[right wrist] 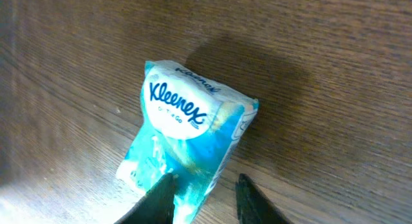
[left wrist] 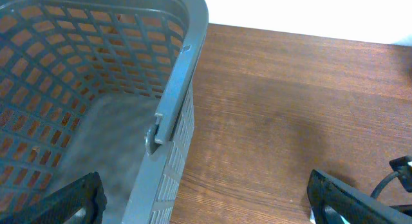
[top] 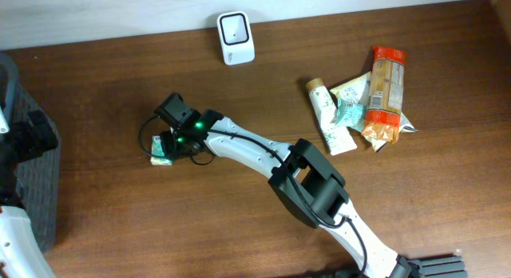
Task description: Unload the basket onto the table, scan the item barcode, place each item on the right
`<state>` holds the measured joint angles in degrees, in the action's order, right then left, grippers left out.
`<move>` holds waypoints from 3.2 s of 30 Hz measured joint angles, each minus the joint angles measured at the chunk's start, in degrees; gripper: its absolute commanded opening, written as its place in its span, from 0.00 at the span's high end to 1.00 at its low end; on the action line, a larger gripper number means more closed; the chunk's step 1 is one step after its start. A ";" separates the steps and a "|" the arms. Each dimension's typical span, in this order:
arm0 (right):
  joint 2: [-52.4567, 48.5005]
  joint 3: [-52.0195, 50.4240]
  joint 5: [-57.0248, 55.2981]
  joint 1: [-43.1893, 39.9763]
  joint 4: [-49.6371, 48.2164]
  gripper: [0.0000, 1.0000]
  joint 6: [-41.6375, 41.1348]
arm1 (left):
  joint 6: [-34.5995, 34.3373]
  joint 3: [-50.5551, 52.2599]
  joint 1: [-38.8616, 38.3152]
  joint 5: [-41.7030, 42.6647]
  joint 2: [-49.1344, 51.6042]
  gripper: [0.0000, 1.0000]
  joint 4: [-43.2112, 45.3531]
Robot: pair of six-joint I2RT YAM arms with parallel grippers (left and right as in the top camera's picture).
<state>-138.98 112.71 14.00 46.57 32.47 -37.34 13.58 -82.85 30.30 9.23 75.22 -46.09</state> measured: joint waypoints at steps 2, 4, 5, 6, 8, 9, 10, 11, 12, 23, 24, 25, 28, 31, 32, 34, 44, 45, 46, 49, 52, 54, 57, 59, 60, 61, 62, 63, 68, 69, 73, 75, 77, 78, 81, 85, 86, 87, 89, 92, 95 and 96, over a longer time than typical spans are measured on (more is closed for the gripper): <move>-0.11 0.00 0.22 0.04 -0.20 0.84 0.11 | -0.02 0.00 0.00 0.00 0.00 0.01 0.00; -0.11 0.00 0.39 0.04 -0.28 0.84 0.13 | 0.00 0.00 0.00 0.00 0.00 0.01 0.00; -0.13 0.00 0.20 0.04 -0.35 0.83 0.11 | 0.00 0.00 0.00 0.00 0.00 0.01 0.00; -0.13 0.00 -0.02 0.04 -0.35 0.83 0.11 | 0.00 0.00 0.00 0.00 0.00 0.01 0.00; -0.28 0.00 -0.33 0.09 -1.20 0.73 0.09 | 0.00 0.00 0.00 0.00 0.00 0.01 0.00; -0.66 0.00 -0.50 0.09 -2.12 0.70 0.11 | -0.02 0.00 0.00 0.00 0.00 0.01 0.00; -1.03 0.00 -0.68 0.11 -2.51 0.70 0.07 | 0.00 0.00 0.00 0.00 0.00 0.01 0.00; -1.62 0.00 -0.68 0.15 -2.89 0.71 0.24 | 0.00 0.00 0.00 0.00 0.00 0.01 0.00; -2.12 0.02 -0.63 0.15 -3.21 0.76 0.02 | 0.00 0.00 0.00 0.00 0.00 0.01 0.00; -1.44 1.01 0.44 0.11 1.33 0.96 5.42 | 0.00 0.00 0.00 0.00 0.00 0.01 0.00; -0.76 1.01 0.39 -0.02 3.50 0.96 7.91 | -0.02 0.00 0.00 0.00 0.00 0.01 0.00; -0.22 0.98 0.35 -0.15 5.18 0.96 10.43 | 0.00 0.00 0.00 0.00 0.00 0.01 0.00; 2.38 0.90 0.24 -1.40 13.55 0.96 20.87 | -0.02 0.00 0.00 0.00 0.00 0.01 0.02; 5.55 0.83 0.13 -3.85 22.53 0.96 30.86 | 0.00 0.00 0.00 0.00 0.00 0.01 0.00; 6.45 0.83 -0.15 -4.98 24.96 0.96 33.64 | -0.02 0.00 0.00 0.00 0.00 0.01 0.00; 7.48 0.83 -0.39 -7.54 26.95 0.95 37.59 | 0.00 0.00 0.00 0.00 0.00 0.01 0.00; 7.58 0.83 2.38 -11.21 27.69 0.64 42.66 | -0.02 0.00 0.00 0.00 0.00 0.01 0.00; 7.58 0.83 2.36 -11.21 27.76 0.64 42.97 | 0.00 0.00 0.00 0.00 0.00 0.01 0.00; 7.56 0.83 2.34 -11.21 27.74 0.64 43.30 | -0.02 0.00 0.00 0.00 0.00 0.01 0.00; 7.56 0.83 0.09 -11.21 26.12 0.64 42.23 | 0.00 0.00 0.00 0.00 0.00 0.01 0.00; 7.58 0.81 -11.15 -11.23 24.76 0.64 31.34 | 0.00 0.00 0.00 0.00 0.00 0.01 -0.02; 7.58 0.81 -17.31 -11.69 24.65 0.65 23.47 | 0.00 0.00 0.00 0.00 0.00 0.01 0.00; 7.56 0.81 -19.91 -12.92 23.23 0.65 17.84 | 0.00 0.00 0.00 0.00 0.00 0.01 0.00; 7.06 0.81 -20.26 -13.55 22.12 0.65 16.44 | 0.00 0.00 0.00 0.00 0.00 0.01 0.00; 6.49 0.81 -20.26 -13.62 21.33 0.65 16.20 | 0.00 0.00 0.00 0.00 0.00 0.01 0.00; 5.51 0.81 -20.17 -13.60 20.52 0.65 16.13 | 0.00 0.00 0.00 0.00 0.00 0.01 0.00; 4.50 0.81 -19.93 -13.60 19.76 0.66 16.46 | 0.00 0.00 0.00 0.00 0.00 0.01 0.00; 3.34 0.79 -19.06 -13.60 18.82 0.66 17.22 | 0.00 0.00 0.00 0.00 0.00 0.01 0.00; 0.98 0.68 -10.16 -13.60 15.41 0.66 24.83 | 0.00 0.00 0.00 0.00 0.00 0.01 0.00; 0.98 0.68 -7.43 -13.57 14.88 0.66 27.26 | 0.00 0.00 0.00 0.00 0.00 0.01 0.00; 0.98 0.66 3.02 -13.33 14.49 0.66 37.00 | 0.00 0.00 0.00 0.00 0.00 0.01 0.00; 0.98 0.66 6.67 -12.87 14.75 0.67 40.00 | 0.00 0.00 0.00 0.00 0.00 0.01 0.00; 0.98 0.66 8.96 -12.09 15.26 0.70 42.12 | 0.00 0.00 0.00 0.00 0.00 0.01 0.00; 0.98 0.66 10.45 -11.28 16.00 0.70 43.69 | 0.00 0.00 0.00 0.00 0.00 0.01 0.00; 0.98 0.66 12.11 -9.97 18.21 0.69 45.92 | -0.02 0.00 0.00 0.00 0.00 0.01 0.00; 1.01 2.16 13.62 -9.29 24.70 0.59 47.89 | 0.00 0.00 0.00 0.00 0.00 0.01 0.00; 1.01 4.00 14.16 -9.29 27.82 0.59 48.11 | -0.02 0.00 0.00 0.00 0.00 0.01 -0.04; 1.03 5.79 14.62 -9.29 30.38 0.59 47.95 | -0.02 0.00 0.00 0.00 0.00 0.01 0.02; 1.46 9.29 16.74 -9.29 34.23 0.59 46.64 | -0.02 0.00 0.00 0.00 0.00 0.01 0.00; 1.66 9.66 19.02 -9.03 36.68 0.59 45.79 | 0.00 0.00 0.00 0.00 0.00 0.01 0.00; 1.66 9.66 18.56 -7.72 37.38 0.59 41.92 | -0.02 0.00 0.00 0.00 0.00 0.01 0.00; 1.66 9.66 16.83 -6.47 37.38 0.59 38.88 | -0.02 0.00 0.00 0.00 0.00 0.01 0.00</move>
<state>-137.32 122.37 30.83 40.10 69.84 1.54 13.56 -82.85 30.30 9.23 75.22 -46.09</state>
